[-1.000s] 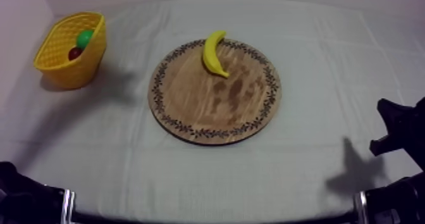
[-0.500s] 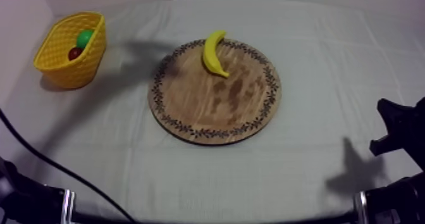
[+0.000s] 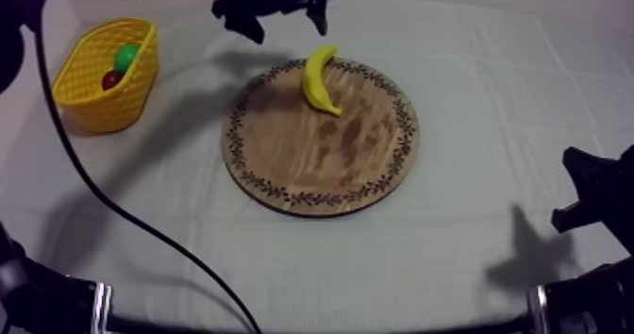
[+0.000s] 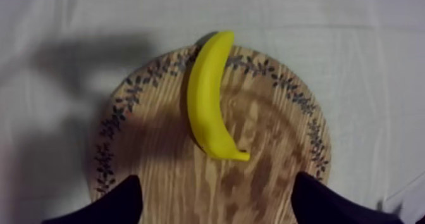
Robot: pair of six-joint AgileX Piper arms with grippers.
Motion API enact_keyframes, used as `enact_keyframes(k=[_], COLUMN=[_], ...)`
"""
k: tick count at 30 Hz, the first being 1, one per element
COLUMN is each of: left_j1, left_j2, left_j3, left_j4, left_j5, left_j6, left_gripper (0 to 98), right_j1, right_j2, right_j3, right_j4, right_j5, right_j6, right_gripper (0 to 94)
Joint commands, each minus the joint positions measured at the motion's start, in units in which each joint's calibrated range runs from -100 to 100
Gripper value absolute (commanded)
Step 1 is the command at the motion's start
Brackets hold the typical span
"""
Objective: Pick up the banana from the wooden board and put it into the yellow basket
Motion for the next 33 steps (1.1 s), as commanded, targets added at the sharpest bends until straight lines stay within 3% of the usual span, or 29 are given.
enact_keyframes(k=[1, 23, 29, 33], left_j1=[0.1, 0.6, 0.0, -0.4], left_j2=[3.4, 23.4, 25.4, 26.1], left_j3=[-0.4, -16.9, -19.1, -19.8], left_j4=[0.35, 2.22, 2.62, 2.95], left_j5=[0.1, 2.0, 3.4, 3.9], left_j6=[-0.3, -2.3, -2.5, -2.7], left_gripper=[91.4, 79.3, 59.0, 38.4], right_j1=[0.0, 0.0, 0.0, 0.0], right_j2=[0.0, 0.0, 0.0, 0.0], right_j3=[0.0, 0.0, 0.0, 0.0], right_j4=[0.0, 0.0, 0.0, 0.0], right_j5=[0.0, 0.0, 0.0, 0.0], right_j6=[0.0, 0.3, 0.2, 0.2], right_gripper=[0.3, 0.3, 0.3, 0.3])
